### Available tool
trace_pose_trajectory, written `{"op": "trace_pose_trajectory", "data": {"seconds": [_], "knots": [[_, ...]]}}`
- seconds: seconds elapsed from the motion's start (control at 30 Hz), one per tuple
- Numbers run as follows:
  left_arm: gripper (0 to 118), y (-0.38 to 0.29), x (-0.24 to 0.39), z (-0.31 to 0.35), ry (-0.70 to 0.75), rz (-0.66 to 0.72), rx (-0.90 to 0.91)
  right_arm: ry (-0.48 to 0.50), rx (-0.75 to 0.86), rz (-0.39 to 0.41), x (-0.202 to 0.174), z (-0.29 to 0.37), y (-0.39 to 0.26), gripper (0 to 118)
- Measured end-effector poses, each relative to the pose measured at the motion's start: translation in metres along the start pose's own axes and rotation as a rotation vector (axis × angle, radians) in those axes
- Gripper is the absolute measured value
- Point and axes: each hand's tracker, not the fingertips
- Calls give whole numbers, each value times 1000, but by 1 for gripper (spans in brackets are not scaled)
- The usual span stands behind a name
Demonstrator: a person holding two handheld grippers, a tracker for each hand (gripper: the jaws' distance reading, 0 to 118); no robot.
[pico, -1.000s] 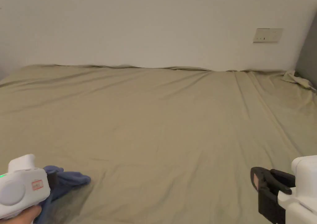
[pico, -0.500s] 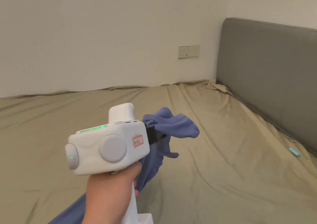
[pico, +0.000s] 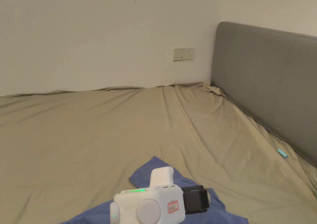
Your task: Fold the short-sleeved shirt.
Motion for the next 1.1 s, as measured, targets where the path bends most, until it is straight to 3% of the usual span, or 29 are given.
{"op": "trace_pose_trajectory", "data": {"seconds": [0.2, 0.37, 0.4, 0.43, 0.47, 0.5, 0.6, 0.9, 0.93, 0.97, 1.0, 1.1], "knots": [[117, 42, -50, 179, 222, -144, 285, 139, 42, -81, -21, -16, 0, 2], [116, -8, -102, 265, 724, -119, 316, 286, -64, -133, -56, -47, -23, 2], [104, -23, -114, 271, 784, -87, 283, 309, -92, -132, -65, -54, -29, 2], [66, -36, -125, 274, 756, -56, 252, 324, -122, -125, -74, -60, -34, 2], [11, -53, -138, 277, 670, -1, 230, 341, -151, -113, -85, -66, -39, 2], [0, -63, -152, 275, 615, 90, 191, 360, -173, -102, -96, -71, -43, 2], [0, -80, -187, 264, 610, 233, 116, 414, -197, -79, -120, -83, -50, 2], [0, -61, -307, 198, 735, 285, 58, 467, -255, -38, -155, -121, -63, 2], [11, -60, -323, 188, 731, 302, 52, 462, -260, -36, -154, -125, -66, 2], [56, -58, -336, 176, 727, 309, 37, 453, -267, -34, -152, -129, -69, 2], [118, -57, -352, 161, 721, 317, -11, 435, -277, -31, -149, -134, -72, 2], [118, -61, -377, 128, 698, 311, -128, 371, -306, -37, -135, -145, -81, 2]]}}
